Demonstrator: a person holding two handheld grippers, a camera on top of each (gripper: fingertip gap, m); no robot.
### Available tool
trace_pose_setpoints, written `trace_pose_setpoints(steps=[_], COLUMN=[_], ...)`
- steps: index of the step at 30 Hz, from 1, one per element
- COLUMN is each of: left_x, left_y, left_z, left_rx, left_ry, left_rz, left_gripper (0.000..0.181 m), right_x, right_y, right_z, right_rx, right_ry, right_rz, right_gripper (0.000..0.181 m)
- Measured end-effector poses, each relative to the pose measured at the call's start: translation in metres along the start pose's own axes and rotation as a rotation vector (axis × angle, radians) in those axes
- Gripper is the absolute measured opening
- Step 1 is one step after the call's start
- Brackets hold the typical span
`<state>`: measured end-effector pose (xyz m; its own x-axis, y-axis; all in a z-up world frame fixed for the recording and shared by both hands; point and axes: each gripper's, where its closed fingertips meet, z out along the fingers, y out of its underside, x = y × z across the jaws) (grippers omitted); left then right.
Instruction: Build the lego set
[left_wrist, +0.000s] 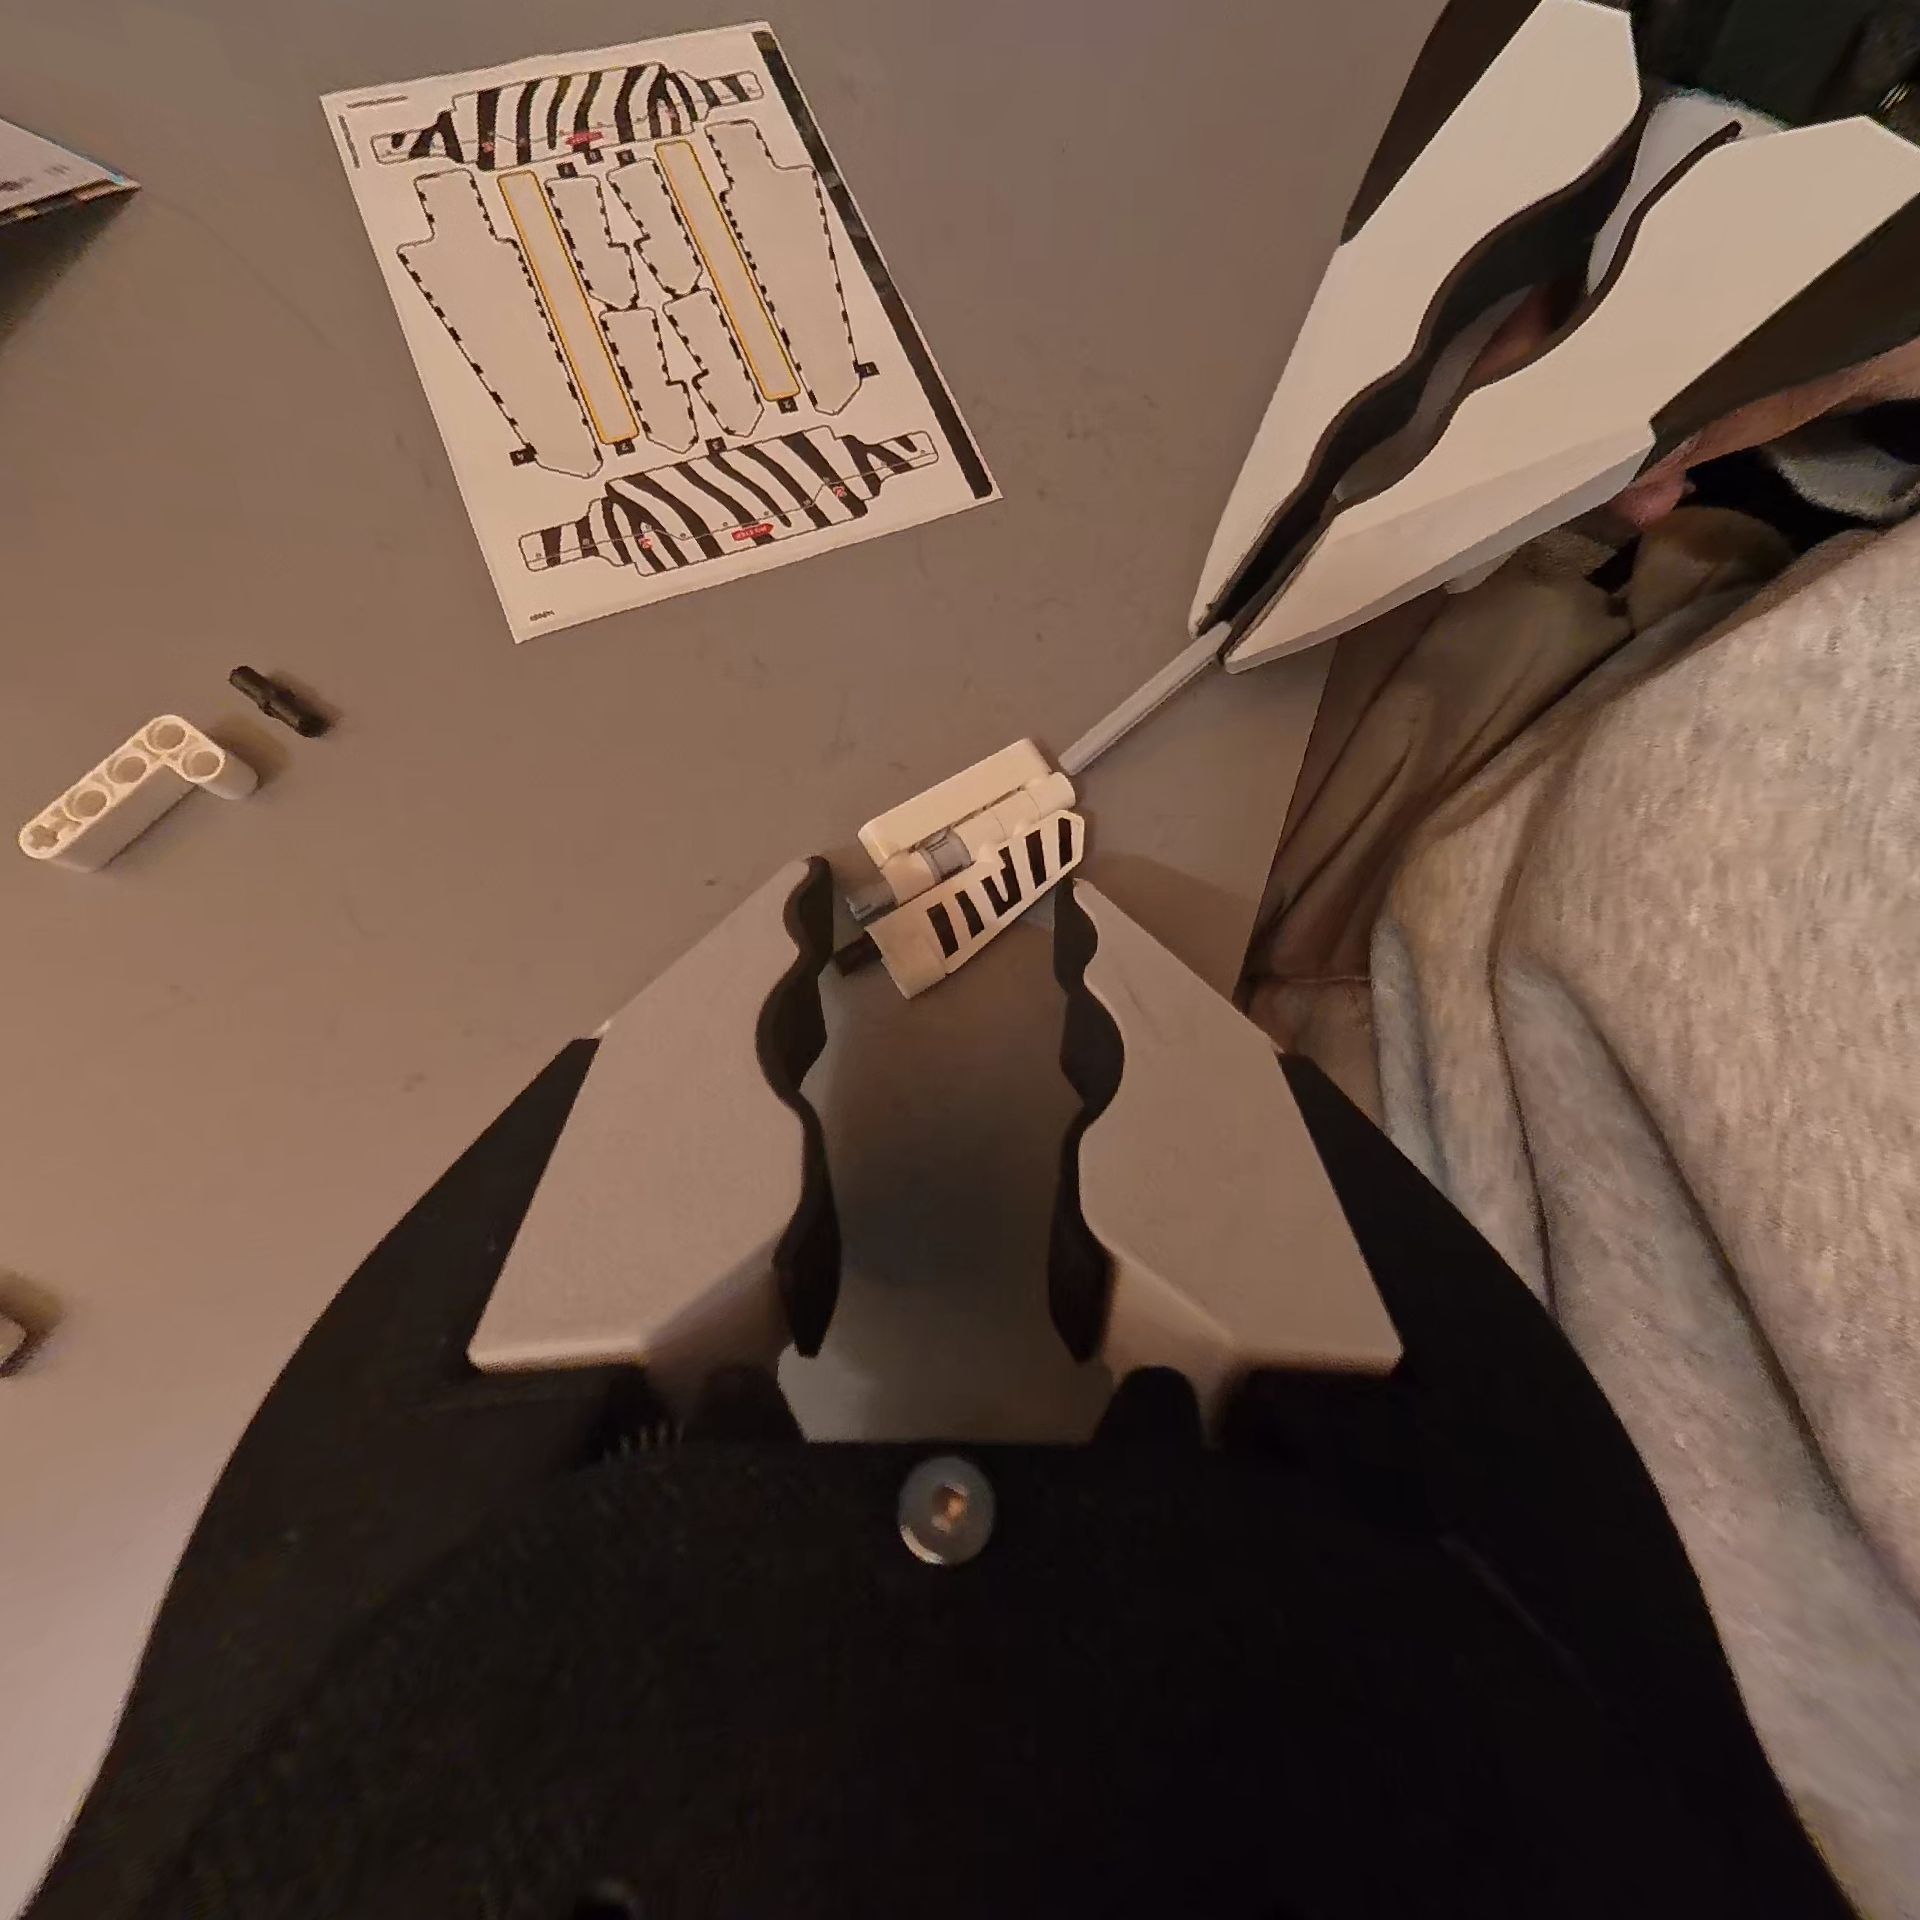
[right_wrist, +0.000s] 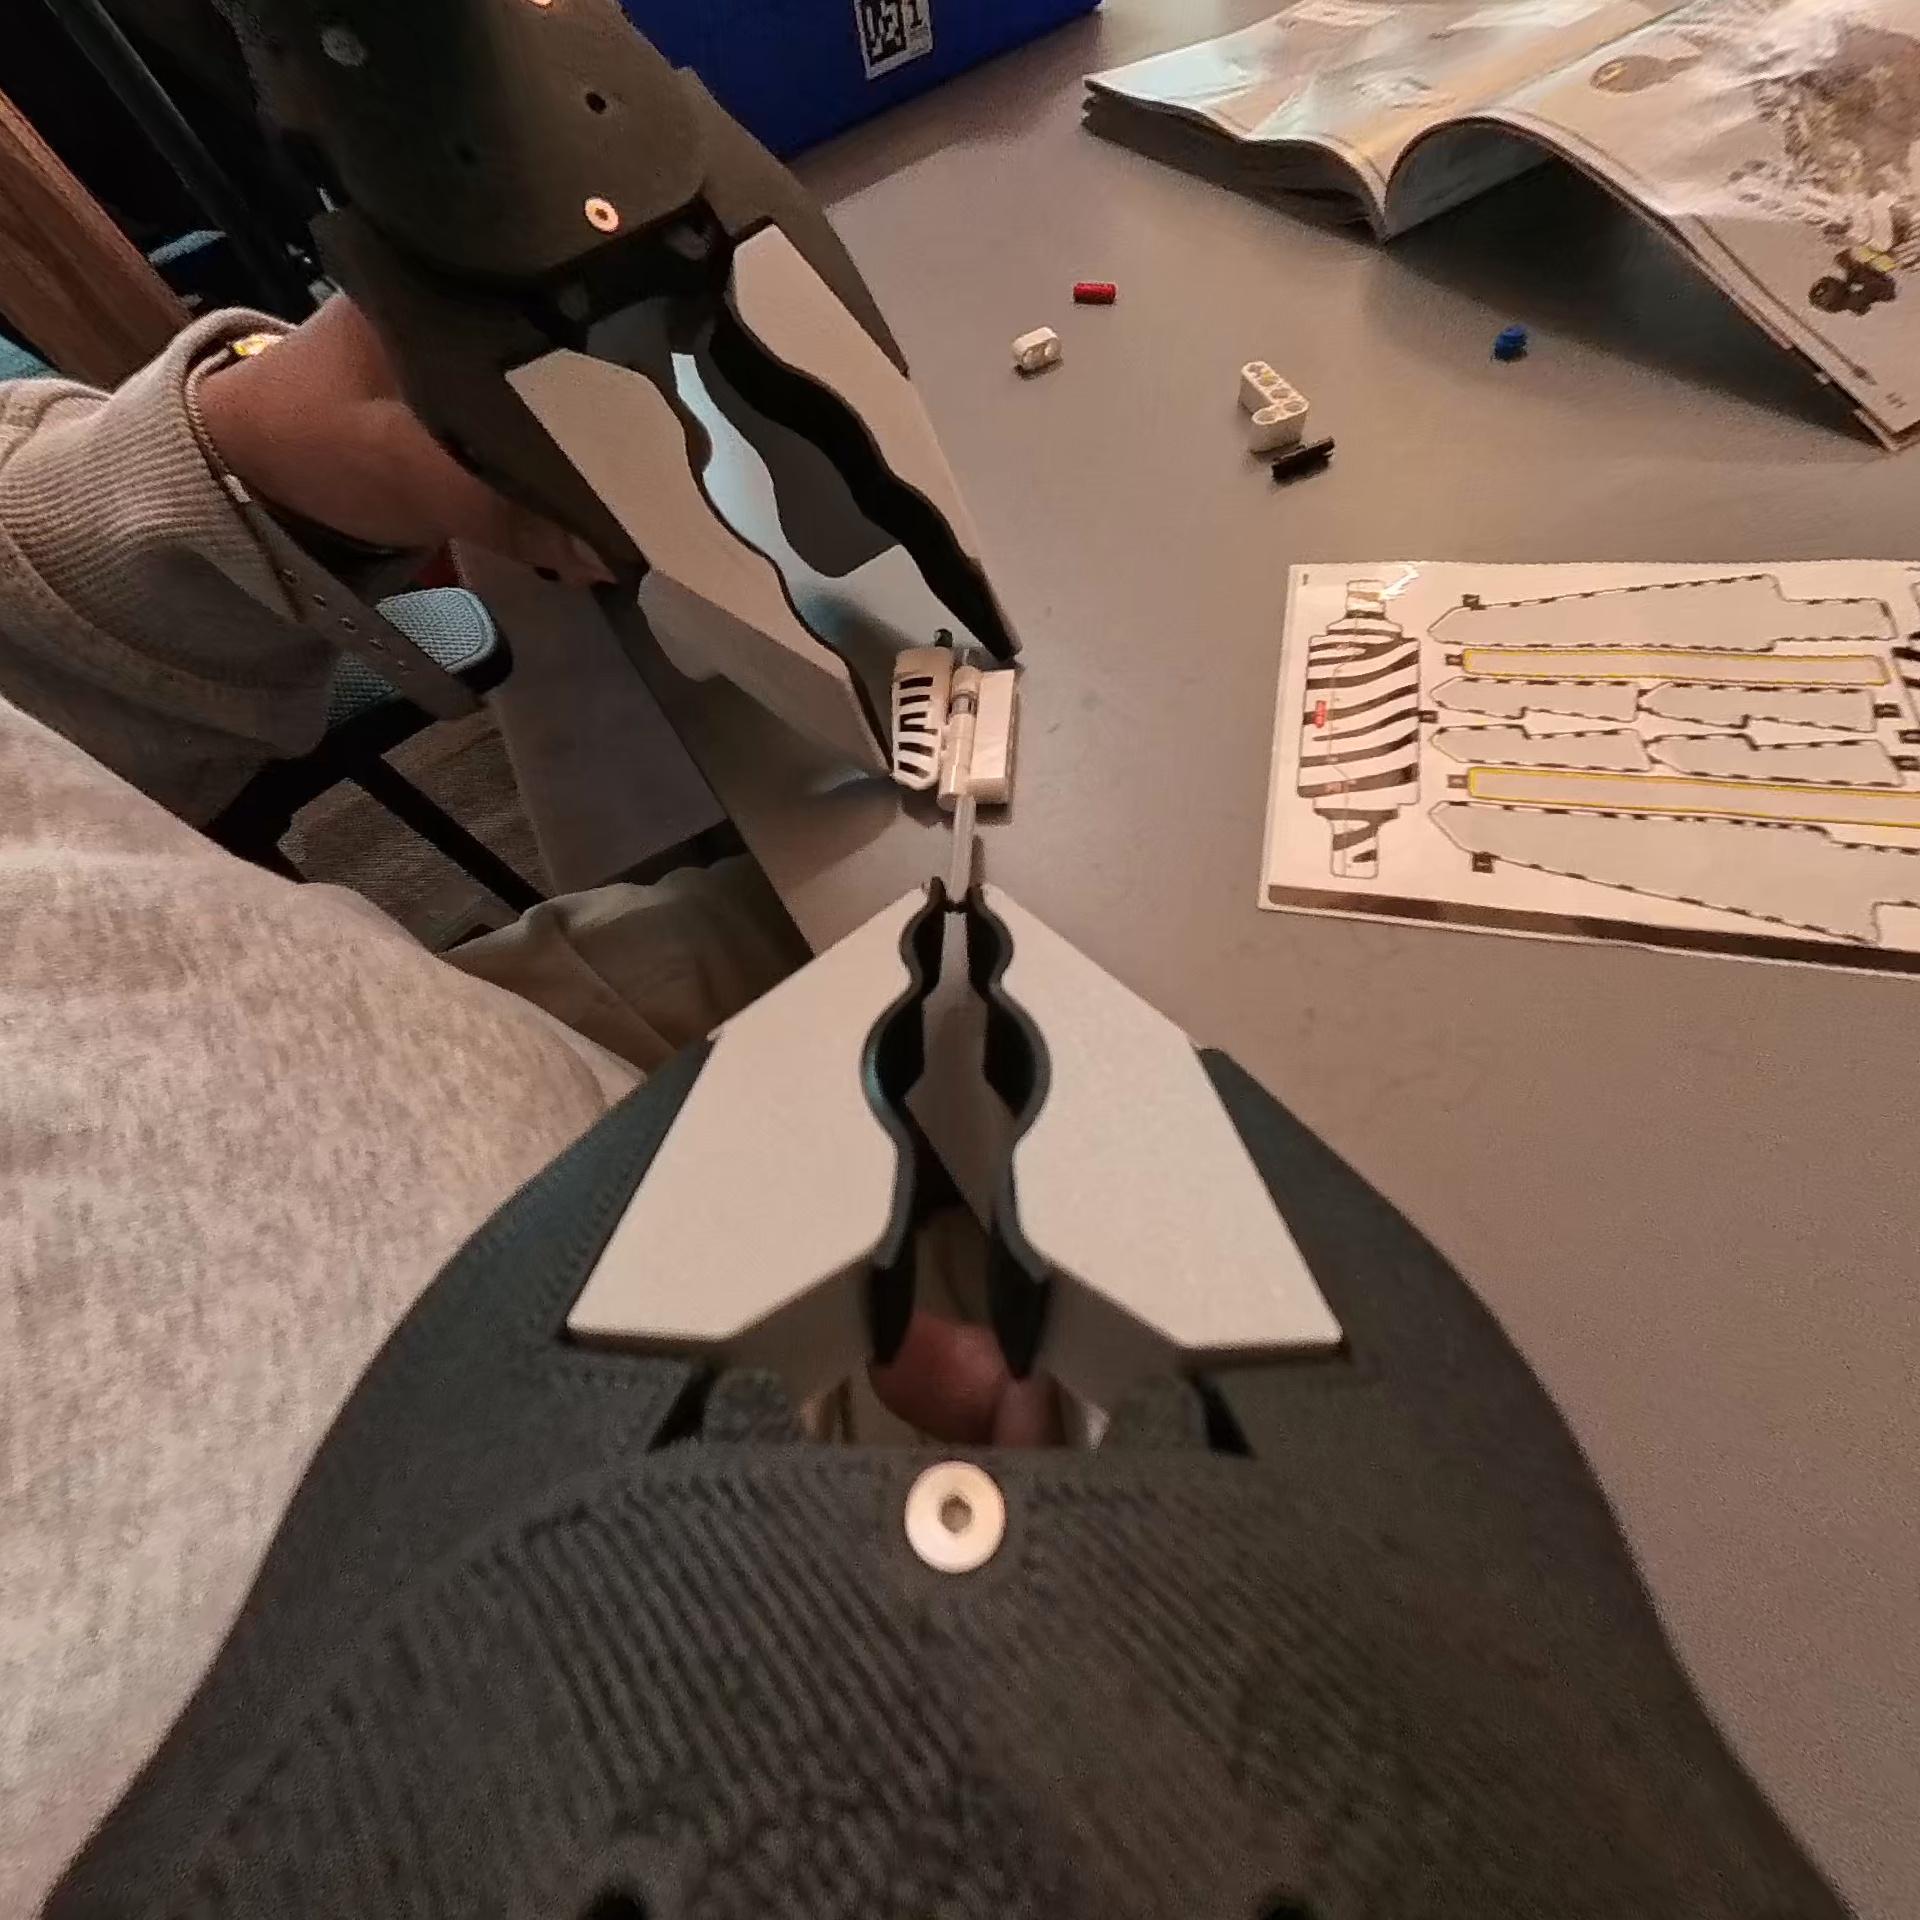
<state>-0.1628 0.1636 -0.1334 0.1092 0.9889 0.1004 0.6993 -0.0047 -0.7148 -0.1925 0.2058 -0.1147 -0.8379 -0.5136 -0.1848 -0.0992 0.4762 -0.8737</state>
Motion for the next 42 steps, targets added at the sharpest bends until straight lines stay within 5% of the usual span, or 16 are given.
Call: trace_pose_setpoints(steps=[21, 42], left_x=[0.000, 0.001], left_y=[-0.004, -0.004], left_z=[0.002, 0.001], left_rx=[0.025, 0.030], left_ry=[-0.024, -0.011], left_rz=[-0.098, -0.095], left_gripper=[0.043, 0.046], right_x=[0.001, 0.008], right_y=[-0.018, 0.000], right_z=[-0.018, 0.002], right_rx=[0.193, -0.039], right_ry=[-0.024, -0.024], right_rz=[-0.019, 0.031], right_gripper=[0.002, 0.003])
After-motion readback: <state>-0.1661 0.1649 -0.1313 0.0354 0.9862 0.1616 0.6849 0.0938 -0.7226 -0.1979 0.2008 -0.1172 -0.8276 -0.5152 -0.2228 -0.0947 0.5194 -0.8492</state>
